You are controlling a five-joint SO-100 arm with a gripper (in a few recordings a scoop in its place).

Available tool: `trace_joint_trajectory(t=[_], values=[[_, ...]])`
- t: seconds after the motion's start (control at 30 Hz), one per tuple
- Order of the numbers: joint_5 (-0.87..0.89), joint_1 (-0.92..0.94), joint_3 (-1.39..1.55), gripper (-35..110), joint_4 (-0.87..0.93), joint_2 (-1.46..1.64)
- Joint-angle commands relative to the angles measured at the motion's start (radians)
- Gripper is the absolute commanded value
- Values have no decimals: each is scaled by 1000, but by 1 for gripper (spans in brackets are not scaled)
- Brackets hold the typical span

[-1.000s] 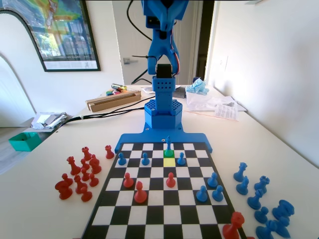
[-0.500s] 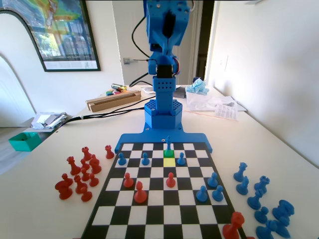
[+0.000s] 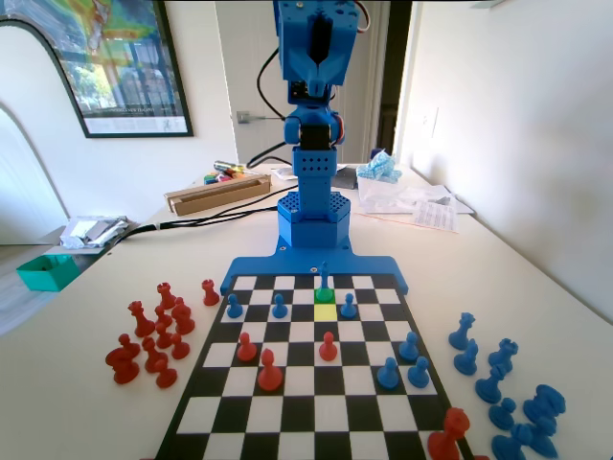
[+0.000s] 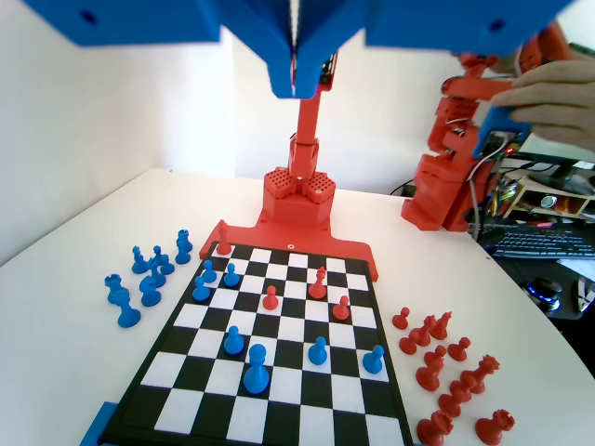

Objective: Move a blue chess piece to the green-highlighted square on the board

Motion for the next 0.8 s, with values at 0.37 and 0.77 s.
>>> trace_joint_trajectory(t=[0.37, 0.77], values=[[-21, 14, -25, 3, 58, 25], [-25, 9, -25, 3, 57, 25]])
